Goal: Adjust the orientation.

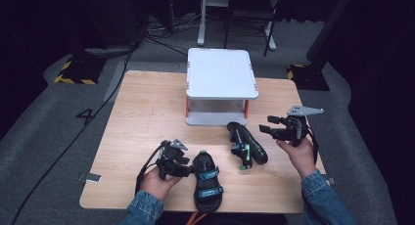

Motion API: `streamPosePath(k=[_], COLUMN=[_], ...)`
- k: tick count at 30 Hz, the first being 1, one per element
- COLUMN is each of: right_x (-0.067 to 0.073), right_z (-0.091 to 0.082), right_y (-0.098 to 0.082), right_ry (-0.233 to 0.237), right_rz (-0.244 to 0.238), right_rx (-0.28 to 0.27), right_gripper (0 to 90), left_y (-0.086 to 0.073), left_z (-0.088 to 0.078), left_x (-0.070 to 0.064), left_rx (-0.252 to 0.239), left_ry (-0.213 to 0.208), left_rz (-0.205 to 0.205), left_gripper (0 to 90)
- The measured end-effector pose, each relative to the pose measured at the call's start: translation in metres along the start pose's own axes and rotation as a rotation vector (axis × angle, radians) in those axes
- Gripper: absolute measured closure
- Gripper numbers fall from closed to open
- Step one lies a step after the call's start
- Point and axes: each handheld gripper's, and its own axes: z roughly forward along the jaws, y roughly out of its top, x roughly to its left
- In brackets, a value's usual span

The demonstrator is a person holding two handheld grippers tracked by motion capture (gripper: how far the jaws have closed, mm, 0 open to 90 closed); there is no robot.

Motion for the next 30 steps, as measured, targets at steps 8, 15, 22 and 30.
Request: streamPosePath(k=[8, 15, 22, 30], right_x=[-0.001, -0.002, -0.002, -0.005], right_z=[-0.002, -0.002, -0.007, -0.021], right_y=[0.000, -0.003, -0.007, -0.017], right_ry=[-0.001, -0.006, -0.021, -0.053], right_rz=[0.005, 0.012, 0.016, 0.040], right_rx=[-0.003, 0.000, 0.008, 0.006], right_gripper=[37.7, 37.6, 37.6, 37.5], left_y=[0.002, 0.008, 0.029, 0.045], left_z=[0.002, -0.022, -0.029, -0.007], left_x=[0.002, -0.002, -0.032, -0.039], left_rx=[0.046, -0.093, -0.165, -0.114], left_ry=[0.006, 0.083, 0.088, 0.145], left_rz=[0.007, 0.006, 0.184, 0.261], left_gripper=[48.6, 49.0, 48.2, 69.5])
